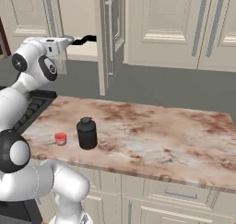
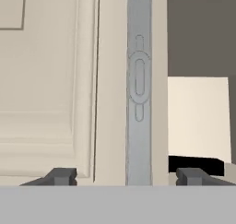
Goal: Pick the pan from the cabinet and place it on the stove. Then turn on the stove burner for the pan.
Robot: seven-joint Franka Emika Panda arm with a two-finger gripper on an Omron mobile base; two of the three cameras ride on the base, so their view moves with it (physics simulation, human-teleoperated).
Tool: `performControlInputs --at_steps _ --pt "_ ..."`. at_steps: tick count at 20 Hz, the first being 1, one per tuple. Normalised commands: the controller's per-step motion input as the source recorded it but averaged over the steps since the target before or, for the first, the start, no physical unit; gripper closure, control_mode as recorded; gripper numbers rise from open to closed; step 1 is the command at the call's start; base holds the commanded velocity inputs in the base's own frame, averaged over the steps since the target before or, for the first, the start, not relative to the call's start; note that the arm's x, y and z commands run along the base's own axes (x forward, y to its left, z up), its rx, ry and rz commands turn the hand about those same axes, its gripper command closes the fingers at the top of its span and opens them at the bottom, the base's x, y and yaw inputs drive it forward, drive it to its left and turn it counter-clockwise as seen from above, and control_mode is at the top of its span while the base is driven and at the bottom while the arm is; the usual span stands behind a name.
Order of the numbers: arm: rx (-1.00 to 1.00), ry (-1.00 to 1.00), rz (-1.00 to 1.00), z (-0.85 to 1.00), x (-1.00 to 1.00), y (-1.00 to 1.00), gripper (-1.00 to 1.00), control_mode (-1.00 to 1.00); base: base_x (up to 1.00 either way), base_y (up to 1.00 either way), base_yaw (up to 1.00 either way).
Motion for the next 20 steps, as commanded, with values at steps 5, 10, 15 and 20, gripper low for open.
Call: performControlInputs --at_steps 5,10,15,20 --pt "0.0 0.0 0.0 -0.08 0.31 0.1 1.0 -1.0 0.0 0.0 0.0" --pt "0.0 0.0 0.0 -0.05 0.29 0.07 1.0 -1.0 0.0 0.0 0.0" --pt "0.0 0.0 0.0 -0.1 0.08 0.0 1.0 -1.0 0.0 0.0 0.0" --pt "0.0 0.0 0.0 -0.07 -0.09 0.0 1.0 -1.0 0.0 0.0 0.0"
